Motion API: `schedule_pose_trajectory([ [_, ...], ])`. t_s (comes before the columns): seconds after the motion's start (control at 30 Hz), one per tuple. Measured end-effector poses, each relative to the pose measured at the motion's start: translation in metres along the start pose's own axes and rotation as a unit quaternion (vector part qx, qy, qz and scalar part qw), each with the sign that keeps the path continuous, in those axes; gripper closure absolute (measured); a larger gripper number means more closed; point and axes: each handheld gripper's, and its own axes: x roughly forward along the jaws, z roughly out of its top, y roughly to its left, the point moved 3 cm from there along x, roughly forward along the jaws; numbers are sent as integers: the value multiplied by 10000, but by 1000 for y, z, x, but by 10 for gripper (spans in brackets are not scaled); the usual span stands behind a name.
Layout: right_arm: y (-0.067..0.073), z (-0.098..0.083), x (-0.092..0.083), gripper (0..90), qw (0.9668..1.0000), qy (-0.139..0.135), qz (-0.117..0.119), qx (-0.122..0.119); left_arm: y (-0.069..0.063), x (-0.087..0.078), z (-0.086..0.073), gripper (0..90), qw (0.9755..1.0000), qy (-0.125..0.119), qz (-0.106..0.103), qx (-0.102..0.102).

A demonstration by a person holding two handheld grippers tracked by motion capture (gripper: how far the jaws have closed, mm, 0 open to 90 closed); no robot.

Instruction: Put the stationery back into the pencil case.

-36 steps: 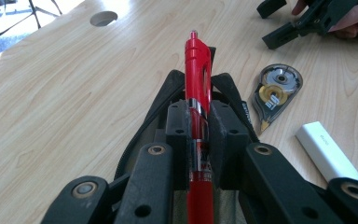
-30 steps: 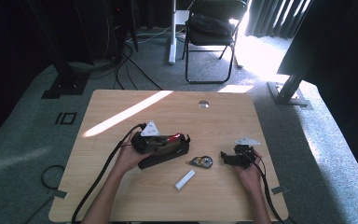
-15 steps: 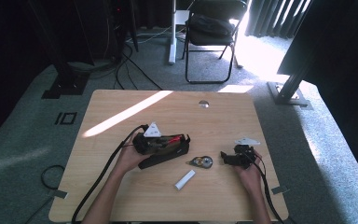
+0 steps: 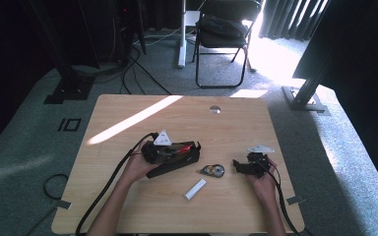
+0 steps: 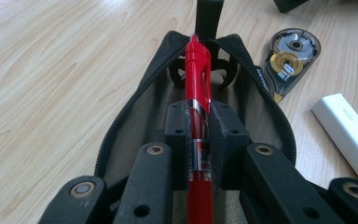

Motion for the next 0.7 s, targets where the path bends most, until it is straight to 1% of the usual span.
schedule_pose_trajectory([
  [0.23, 0, 0, 0, 138, 10000, 1, -1, 1, -1, 1, -1, 783, 10000, 31, -9, 4],
  [0.33, 0, 0, 0, 138, 10000, 1, -1, 0, -1, 1, 0, 765, 10000, -3, -41, -34],
  [0.5, 0, 0, 0, 138, 10000, 0, 1, -1, -1, -1, 0, 742, 10000, 14, -46, -50],
  [0.7, 0, 0, 0, 138, 10000, 1, 1, 1, -6, -4, 3, 710, 10000, -70, -49, -26],
])
